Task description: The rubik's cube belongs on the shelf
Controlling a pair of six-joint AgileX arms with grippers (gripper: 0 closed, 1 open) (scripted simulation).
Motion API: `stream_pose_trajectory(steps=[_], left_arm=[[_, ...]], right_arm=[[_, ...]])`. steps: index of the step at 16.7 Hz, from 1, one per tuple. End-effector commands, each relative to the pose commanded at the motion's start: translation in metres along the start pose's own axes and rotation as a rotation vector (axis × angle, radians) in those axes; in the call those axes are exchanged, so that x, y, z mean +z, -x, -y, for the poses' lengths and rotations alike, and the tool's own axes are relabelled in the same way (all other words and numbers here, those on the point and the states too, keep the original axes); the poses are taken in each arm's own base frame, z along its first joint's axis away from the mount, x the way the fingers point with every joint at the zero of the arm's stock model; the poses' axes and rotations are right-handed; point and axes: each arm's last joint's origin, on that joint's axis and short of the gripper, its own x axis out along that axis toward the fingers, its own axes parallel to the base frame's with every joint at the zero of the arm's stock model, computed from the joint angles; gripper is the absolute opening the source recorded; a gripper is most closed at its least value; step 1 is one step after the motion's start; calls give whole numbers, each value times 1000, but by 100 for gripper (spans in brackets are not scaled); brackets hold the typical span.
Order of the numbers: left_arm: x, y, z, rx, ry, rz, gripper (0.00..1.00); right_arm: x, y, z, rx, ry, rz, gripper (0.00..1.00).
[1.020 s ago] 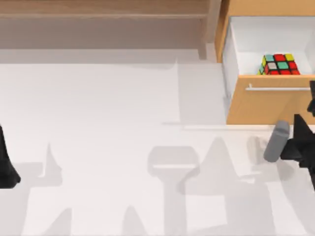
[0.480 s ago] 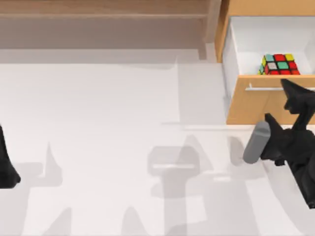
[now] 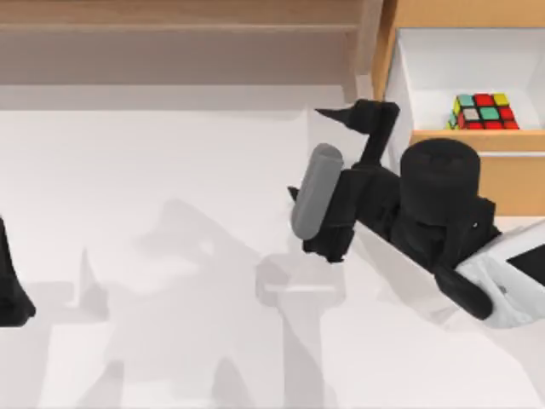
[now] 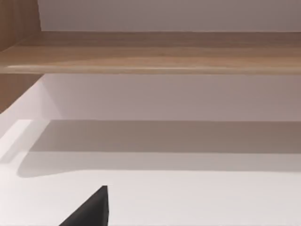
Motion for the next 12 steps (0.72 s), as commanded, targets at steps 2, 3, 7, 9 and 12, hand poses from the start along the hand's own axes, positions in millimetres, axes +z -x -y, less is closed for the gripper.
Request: stream_pose_trajectory(steps=[2, 3, 7, 9, 12], left_arm=[[0, 0, 0, 0, 0, 0, 100], [0, 0, 0, 0, 0, 0, 100], [0, 0, 0, 0, 0, 0, 100], [0, 0, 0, 0, 0, 0, 100], [0, 0, 0, 0, 0, 0, 100]], right_arm=[[13, -26, 18, 121, -147, -12, 100], [16, -37, 30, 177, -226, -38, 100], [18, -63, 94, 339, -556, -245, 100], [11, -65, 129, 380, -719, -393, 100], [-9, -56, 176, 392, -945, -645, 100]])
